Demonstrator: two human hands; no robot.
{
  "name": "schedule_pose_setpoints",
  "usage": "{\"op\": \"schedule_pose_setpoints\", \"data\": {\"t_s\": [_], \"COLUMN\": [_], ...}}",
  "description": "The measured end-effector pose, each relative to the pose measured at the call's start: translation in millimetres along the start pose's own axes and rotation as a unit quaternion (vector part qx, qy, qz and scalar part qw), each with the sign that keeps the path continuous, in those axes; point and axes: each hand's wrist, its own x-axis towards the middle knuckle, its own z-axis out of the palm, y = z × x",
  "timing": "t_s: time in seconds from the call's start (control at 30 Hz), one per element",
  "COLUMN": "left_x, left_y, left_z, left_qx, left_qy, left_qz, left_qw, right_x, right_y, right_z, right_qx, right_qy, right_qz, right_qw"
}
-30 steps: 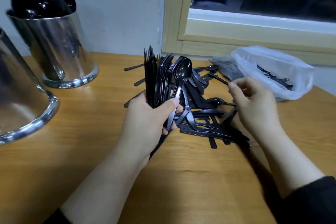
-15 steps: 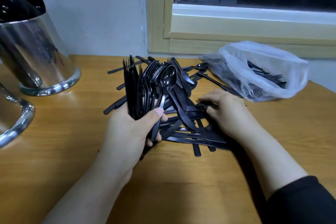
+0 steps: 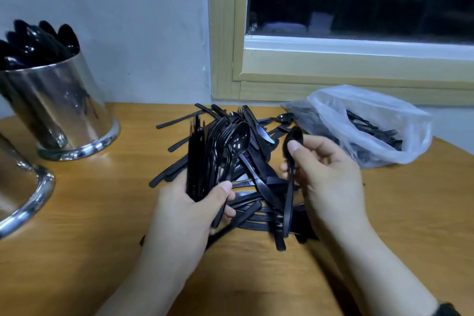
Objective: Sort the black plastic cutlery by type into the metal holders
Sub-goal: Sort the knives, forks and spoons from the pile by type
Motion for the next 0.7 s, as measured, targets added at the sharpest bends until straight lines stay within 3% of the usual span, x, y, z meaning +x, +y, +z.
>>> {"op": "schedule_pose_setpoints", "data": {"t_s": [0.13, 0.6, 0.7], "left_x": [-3, -9, -7], "left_y": [3, 7, 6], "left_z": [4, 8, 9], "left_qx": [0.041, 0.060, 0.042], "left_qy": [-0.022, -0.139, -0.126], "left_qz": [-0.011, -0.029, -0.036], "left_qw": [0.999, 0.988, 0.991], "right_x": [-11, -19, -19], "right_y": [10, 13, 14], "right_z": [17, 23, 23], "right_qx": [0.097, 0.040, 0.038], "right_qy": [-0.012, -0.039, -0.052], "right_qz": [0.083, 0.049, 0.047], "right_qw": [0.992, 0.997, 0.997]}}
